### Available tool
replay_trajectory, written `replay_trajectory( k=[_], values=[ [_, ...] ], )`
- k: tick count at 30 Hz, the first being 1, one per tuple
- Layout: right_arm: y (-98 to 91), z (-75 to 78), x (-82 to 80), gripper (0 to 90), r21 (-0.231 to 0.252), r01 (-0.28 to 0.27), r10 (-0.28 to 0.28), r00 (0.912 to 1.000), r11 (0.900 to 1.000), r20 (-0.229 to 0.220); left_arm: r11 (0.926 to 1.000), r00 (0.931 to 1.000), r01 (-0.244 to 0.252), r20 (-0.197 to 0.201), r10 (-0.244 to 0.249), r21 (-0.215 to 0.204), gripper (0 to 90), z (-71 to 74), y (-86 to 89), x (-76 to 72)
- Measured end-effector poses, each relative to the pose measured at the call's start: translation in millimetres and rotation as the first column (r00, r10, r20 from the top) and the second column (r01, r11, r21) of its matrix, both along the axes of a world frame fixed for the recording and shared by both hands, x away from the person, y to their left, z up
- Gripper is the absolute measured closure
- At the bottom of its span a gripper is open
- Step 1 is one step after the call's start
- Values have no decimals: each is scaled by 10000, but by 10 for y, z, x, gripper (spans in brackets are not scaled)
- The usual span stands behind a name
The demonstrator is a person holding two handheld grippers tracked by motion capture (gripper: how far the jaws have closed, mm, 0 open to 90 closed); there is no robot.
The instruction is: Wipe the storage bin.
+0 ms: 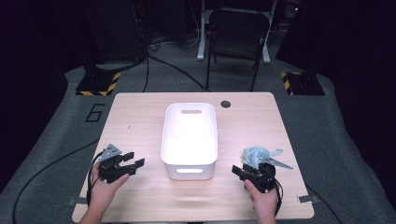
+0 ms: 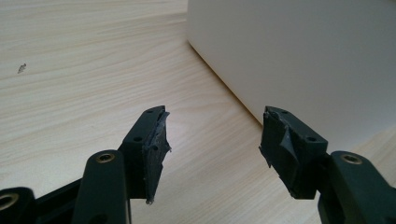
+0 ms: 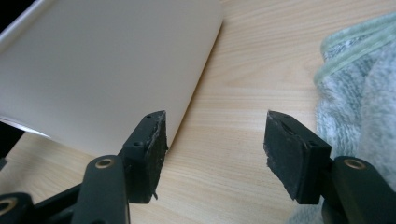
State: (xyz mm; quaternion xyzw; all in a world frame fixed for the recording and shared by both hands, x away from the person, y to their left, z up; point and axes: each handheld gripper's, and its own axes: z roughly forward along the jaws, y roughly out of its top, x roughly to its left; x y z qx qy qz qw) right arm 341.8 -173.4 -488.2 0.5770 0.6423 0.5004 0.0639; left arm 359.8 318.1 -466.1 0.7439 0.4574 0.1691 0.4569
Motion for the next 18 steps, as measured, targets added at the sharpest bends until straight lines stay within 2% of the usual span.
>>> replay_trajectory(
  k=[3, 10, 13, 16, 18],
  values=[
    [35, -41, 19, 392, -175, -80, 79, 10000, 9998, -49, 9998, 9999, -133, 12, 133, -160, 403, -55, 9, 16],
    [82, -96, 33, 394, -496, -162, 155, 9998, 9986, -130, 9999, 9995, -159, -276, 160, 19, 403, -159, -13, 54],
    [95, -116, 37, 396, -732, -143, 133, 9998, 9972, -140, 9999, 9991, -164, -379, 162, -47, 402, -196, -40, 64],
    [113, -121, 35, 395, -652, -134, 117, 9996, 9978, -259, 9996, 9991, -151, -399, 160, 223, 401, -220, -77, 73],
    [112, -133, 42, 395, -634, -196, 183, 9996, 9978, -210, 9995, 9985, -38, -551, 56, 323, 400, -236, -98, 80]
  ],
)
